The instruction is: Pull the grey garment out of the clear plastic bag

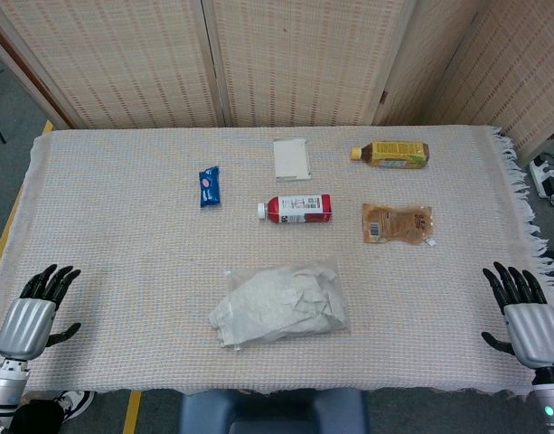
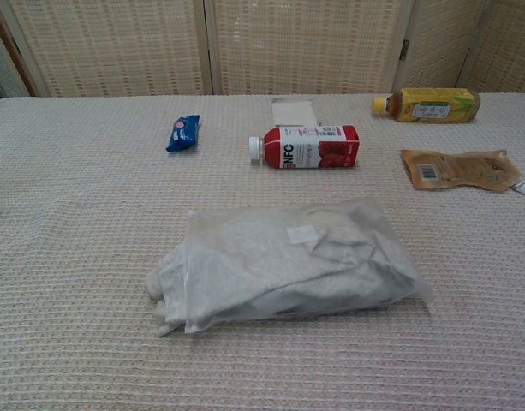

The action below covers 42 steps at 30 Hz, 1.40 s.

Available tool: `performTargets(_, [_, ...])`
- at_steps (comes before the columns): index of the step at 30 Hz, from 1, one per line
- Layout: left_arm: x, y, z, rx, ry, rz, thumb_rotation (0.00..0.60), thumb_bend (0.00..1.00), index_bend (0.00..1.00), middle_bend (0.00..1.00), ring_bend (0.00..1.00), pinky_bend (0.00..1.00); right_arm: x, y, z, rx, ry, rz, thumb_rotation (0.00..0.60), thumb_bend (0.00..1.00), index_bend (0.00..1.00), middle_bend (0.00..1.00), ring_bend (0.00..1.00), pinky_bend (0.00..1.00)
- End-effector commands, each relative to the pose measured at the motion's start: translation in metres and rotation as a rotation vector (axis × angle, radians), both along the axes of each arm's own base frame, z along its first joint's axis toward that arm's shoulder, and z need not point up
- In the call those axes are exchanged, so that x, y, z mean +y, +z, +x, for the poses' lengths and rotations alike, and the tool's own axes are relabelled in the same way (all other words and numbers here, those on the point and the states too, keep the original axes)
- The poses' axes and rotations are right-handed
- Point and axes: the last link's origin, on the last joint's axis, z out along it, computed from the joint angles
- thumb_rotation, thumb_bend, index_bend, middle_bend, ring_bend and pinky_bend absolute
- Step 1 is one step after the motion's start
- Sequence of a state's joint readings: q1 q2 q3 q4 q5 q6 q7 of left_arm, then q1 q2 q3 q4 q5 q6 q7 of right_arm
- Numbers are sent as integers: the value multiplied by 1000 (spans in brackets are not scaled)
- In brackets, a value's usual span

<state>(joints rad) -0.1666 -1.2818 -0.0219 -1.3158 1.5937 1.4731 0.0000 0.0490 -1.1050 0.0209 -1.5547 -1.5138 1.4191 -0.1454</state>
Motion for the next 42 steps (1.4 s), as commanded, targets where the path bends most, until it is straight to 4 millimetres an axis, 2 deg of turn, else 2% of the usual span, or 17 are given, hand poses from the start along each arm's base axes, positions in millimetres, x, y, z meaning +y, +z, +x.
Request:
performTargets(1, [-2, -1, 1, -7, -9, -19, 600, 182, 157, 172, 98, 201, 1, 0, 1, 0, 4, -3, 600, 20, 0, 0, 0, 0])
performTargets(9, [-19, -15, 16, -119, -76, -154, 600, 182, 158, 173, 101, 225, 8, 1, 6, -6, 29, 3, 600, 21, 0, 0, 0, 0])
performTargets(12, [-29, -24, 24, -179, -114, -221, 600, 181, 160, 202, 131, 288, 12, 1, 8, -3, 38, 4, 600, 21, 0, 0, 0, 0])
performTargets(15, [-37, -35, 31, -248, -139, -263, 600, 179, 170, 275, 192, 373, 15, 3, 10, -3, 46, -1, 600, 22, 0, 0, 0, 0])
performTargets(19, [-49, -54, 40, -378, -151, -305, 600, 179, 226, 465, 370, 588, 22, 1, 13, -4, 53, 8, 600, 20, 0, 0, 0, 0])
performTargets(22, [-53, -68, 49, -489, -162, -328, 600, 179, 302, 657, 564, 755, 25, -1, 15, 0, 60, 18, 600, 21, 0, 0, 0, 0])
performTargets(26, [-49, -85, 58, -489, -218, -342, 600, 179, 355, 845, 773, 929, 27, -2, 17, -1, 68, 18, 600, 20, 0, 0, 0, 0])
performTargets(28, [-47, -93, 62, -496, -229, -347, 600, 180, 370, 957, 923, 996, 27, -3, 17, 4, 67, 21, 600, 20, 0, 0, 0, 0])
performTargets(29, [-46, -98, 65, -503, -230, -351, 600, 181, 385, 989, 970, 1000, 26, -4, 17, 7, 66, 21, 600, 20, 0, 0, 0, 0])
performTargets(31, [-47, -105, 70, -519, -235, -355, 600, 186, 412, 1000, 1000, 1000, 26, -4, 16, 10, 64, 22, 600, 20, 0, 0, 0, 0])
performTargets(37, [-55, -130, 90, -525, -251, -359, 600, 233, 467, 1000, 1000, 1000, 25, -4, 17, 8, 66, 24, 600, 21, 0, 0, 0, 0])
performTargets(42, [-65, -155, 108, -474, -282, -368, 600, 259, 473, 1000, 1000, 1000, 27, 1, 18, -6, 72, 14, 600, 21, 0, 0, 0, 0])
